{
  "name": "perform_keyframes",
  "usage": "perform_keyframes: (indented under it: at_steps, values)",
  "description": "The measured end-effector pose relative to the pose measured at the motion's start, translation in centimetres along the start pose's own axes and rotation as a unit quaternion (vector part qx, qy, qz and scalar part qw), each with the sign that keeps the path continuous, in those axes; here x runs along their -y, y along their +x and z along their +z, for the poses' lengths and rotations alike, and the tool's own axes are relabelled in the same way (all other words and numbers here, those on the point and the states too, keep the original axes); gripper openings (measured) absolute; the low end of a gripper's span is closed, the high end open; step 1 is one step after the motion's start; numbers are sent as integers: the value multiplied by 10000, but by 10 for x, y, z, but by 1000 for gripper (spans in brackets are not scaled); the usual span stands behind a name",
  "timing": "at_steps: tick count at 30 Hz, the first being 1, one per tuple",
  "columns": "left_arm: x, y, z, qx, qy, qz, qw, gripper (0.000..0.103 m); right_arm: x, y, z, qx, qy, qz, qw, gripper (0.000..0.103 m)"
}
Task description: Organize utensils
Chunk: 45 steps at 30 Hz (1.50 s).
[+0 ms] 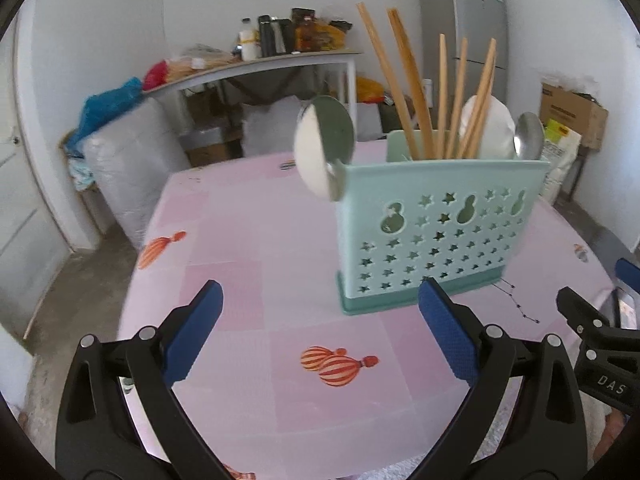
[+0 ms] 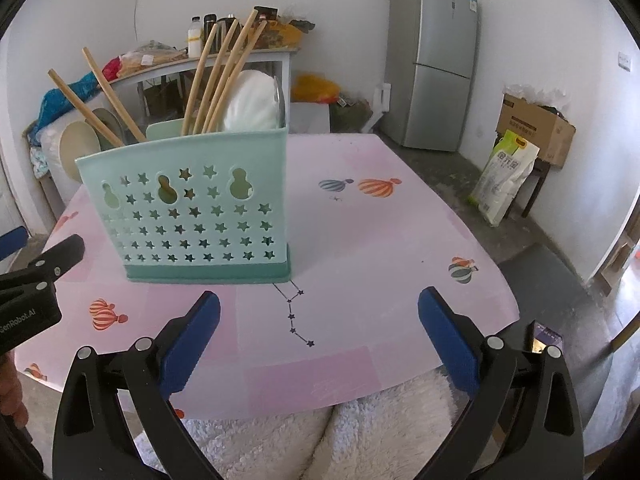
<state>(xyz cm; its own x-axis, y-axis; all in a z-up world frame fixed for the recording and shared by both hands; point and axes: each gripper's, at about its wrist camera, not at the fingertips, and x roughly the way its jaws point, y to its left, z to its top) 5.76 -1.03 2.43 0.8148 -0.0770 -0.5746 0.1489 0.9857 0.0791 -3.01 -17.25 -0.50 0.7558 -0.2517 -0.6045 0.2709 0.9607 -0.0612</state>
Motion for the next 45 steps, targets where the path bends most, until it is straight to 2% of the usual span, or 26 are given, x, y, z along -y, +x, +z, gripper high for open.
perform_keyframes:
  at_steps: [6,15,21,45]
  values:
    - [-9,-5,1,77,-236,650,9976,94,1,1,4,17,48,2,10000,96]
    - [-25,-1,0,-98,-362,942,9948,94,4,5,11,-8,68,3,10000,96]
    - [-33,-4,1,-91,-499,1016,9935,94,3,4,12,10,64,16,10000,96]
    - [-39,10,2,-372,-491,1067,9924,94,-1,0,13,-8,-17,13,10000,96]
